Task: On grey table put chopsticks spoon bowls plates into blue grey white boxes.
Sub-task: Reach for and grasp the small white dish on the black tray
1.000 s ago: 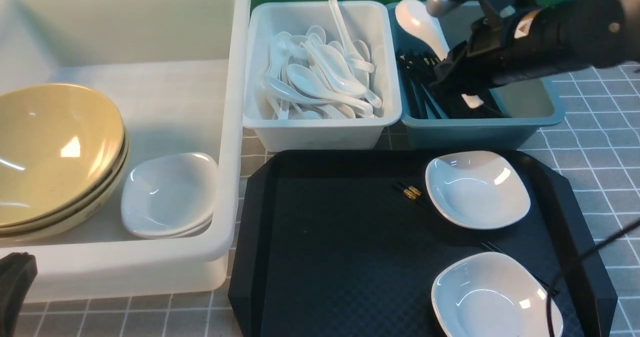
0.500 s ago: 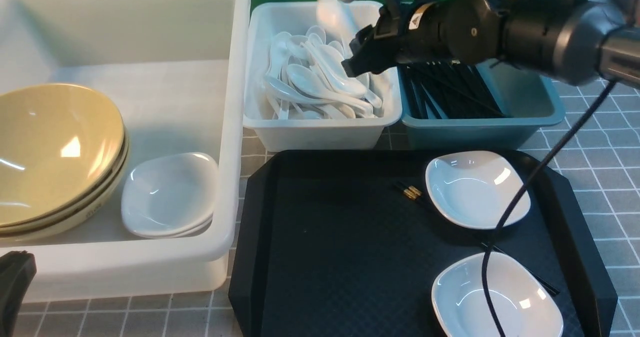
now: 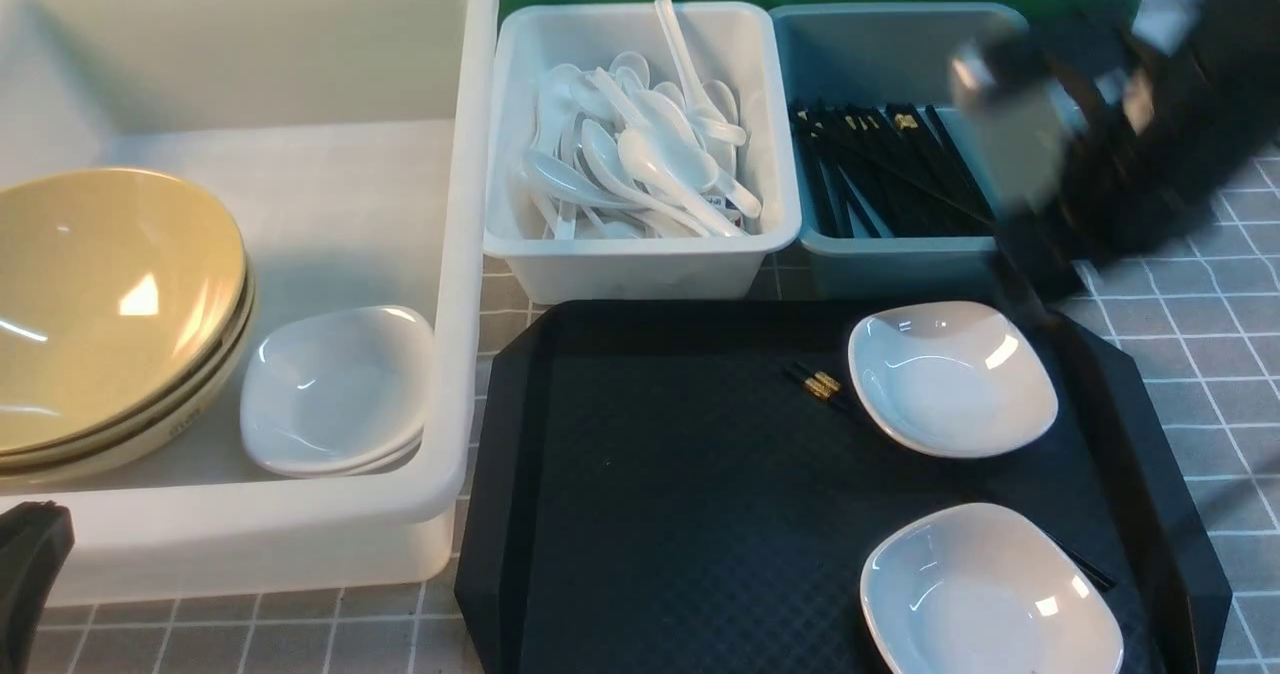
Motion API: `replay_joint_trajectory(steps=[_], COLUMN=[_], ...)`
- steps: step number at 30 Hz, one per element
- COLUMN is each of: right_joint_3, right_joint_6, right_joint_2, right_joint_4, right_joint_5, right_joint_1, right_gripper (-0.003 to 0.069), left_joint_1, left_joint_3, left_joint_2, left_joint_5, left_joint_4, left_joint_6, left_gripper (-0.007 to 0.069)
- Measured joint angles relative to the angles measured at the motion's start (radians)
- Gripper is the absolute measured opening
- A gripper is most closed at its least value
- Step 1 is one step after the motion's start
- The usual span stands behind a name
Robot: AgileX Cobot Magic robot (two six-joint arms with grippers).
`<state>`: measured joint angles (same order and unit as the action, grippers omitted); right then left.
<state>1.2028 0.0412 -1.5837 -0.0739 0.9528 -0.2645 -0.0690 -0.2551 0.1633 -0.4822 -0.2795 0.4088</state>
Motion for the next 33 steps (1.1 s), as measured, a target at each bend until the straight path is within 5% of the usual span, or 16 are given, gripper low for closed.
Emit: replay_joint_trajectory(steps=[8, 12, 22, 33], right_joint_3=[-0.373, -0.397, -0.403, -0.384], right_joint_6=[-0.017, -0.018, 0.02, 0.138], right_joint_2=[0.085, 0.071, 0.038, 0.004], right_joint_4=[0.082, 0.145, 0.225, 0.26], right_joint_5=[-0.142, -0.141, -0.134, -0.14], right_joint_1=[0.001, 0.001, 0.001, 0.003], right_gripper=[0.0567, 0.0521, 0.0235, 0.0175], left_joint_1=[0.0, 0.0, 0.0, 0.0], left_joint_3=[0.0, 0.0, 0.0, 0.0], left_joint_2=[0.0, 0.0, 0.0, 0.0], left_joint_5=[0.022, 0.026, 0.029, 0.029], left_joint_4=[-0.011, -0.011, -0.011, -0.011], left_joint_6=[0.0, 0.0, 0.0, 0.0], left_gripper=[-0.001, -0.0011, -0.0011, -0.0011])
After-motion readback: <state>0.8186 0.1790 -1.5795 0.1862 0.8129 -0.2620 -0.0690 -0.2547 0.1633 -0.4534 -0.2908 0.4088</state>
